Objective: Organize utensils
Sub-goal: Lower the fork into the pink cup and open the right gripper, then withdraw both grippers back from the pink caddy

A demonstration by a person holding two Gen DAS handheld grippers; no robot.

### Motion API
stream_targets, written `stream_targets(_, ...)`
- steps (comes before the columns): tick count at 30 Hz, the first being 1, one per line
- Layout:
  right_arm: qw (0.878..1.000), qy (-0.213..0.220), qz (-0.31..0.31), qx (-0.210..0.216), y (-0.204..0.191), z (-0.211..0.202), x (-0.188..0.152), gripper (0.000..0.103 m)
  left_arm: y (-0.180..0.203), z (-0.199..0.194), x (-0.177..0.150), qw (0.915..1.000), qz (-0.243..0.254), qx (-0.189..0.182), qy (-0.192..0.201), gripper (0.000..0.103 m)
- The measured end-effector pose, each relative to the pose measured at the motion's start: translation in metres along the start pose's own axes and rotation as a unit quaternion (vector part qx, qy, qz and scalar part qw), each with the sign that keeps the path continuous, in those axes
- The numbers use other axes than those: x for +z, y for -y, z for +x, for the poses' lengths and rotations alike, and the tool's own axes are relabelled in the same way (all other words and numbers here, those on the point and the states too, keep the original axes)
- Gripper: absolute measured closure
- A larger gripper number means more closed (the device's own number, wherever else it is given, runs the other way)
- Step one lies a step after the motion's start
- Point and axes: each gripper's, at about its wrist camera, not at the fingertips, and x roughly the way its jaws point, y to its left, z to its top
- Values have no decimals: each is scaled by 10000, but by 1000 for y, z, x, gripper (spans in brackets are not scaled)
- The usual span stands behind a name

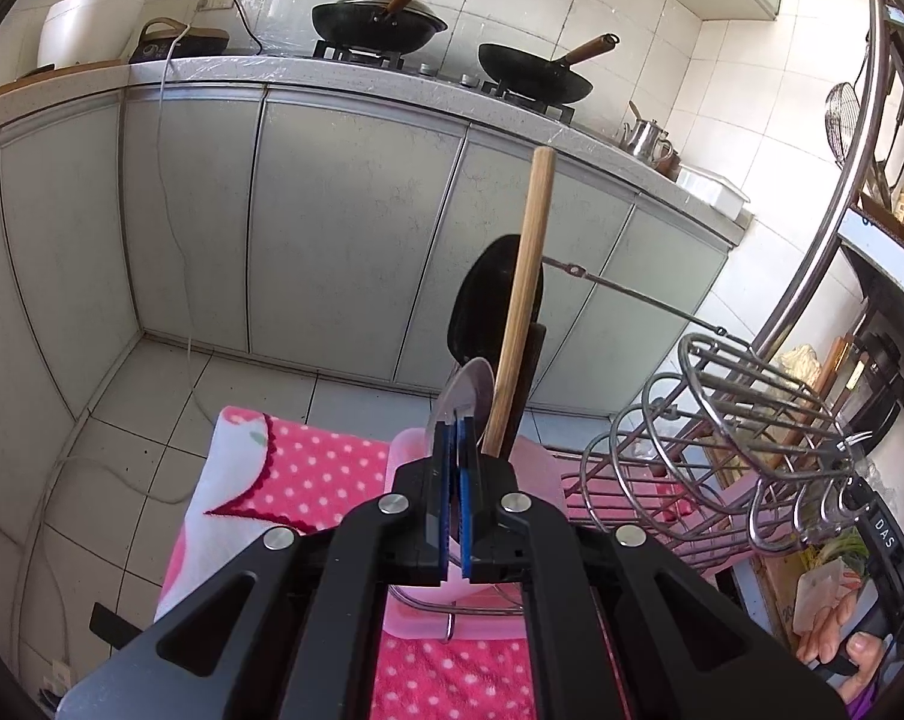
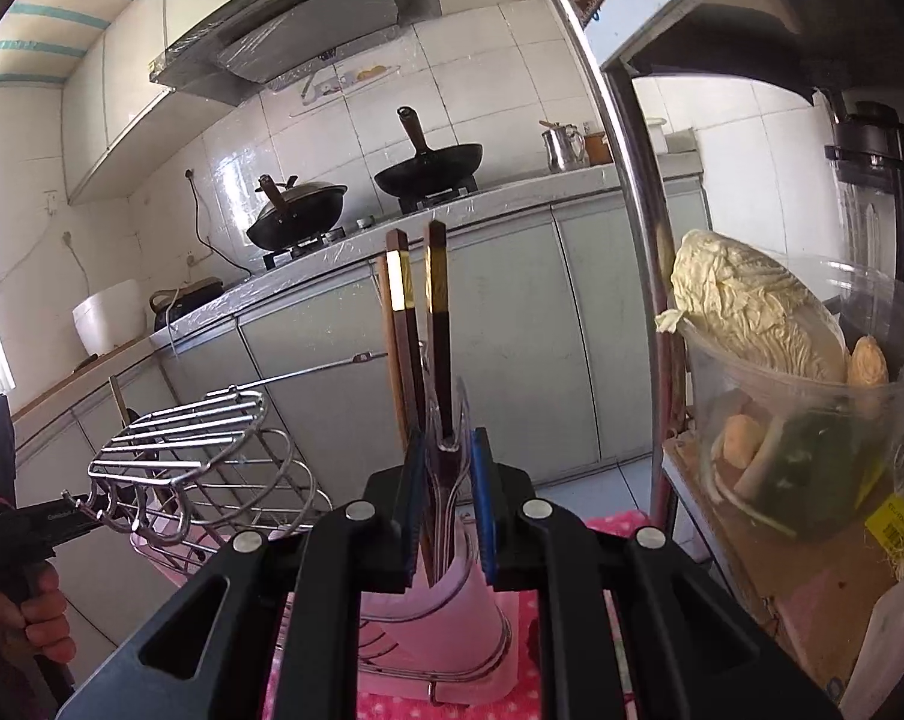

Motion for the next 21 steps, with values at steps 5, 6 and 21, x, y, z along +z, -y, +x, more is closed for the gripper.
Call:
stream_targets(5, 9997, -177, 144, 89, 4, 4, -4, 79, -1, -1, -3, 10000, -44, 8, 8, 101)
stream_targets(6, 9996, -185, 160, 107, 5, 4, -3, 73, 0, -2, -3, 10000, -19, 23, 20, 100)
stream_targets(21, 9975, -366, 557, 218, 14, -19, -14, 60, 10, -19, -8, 9997, 43, -239, 62, 62)
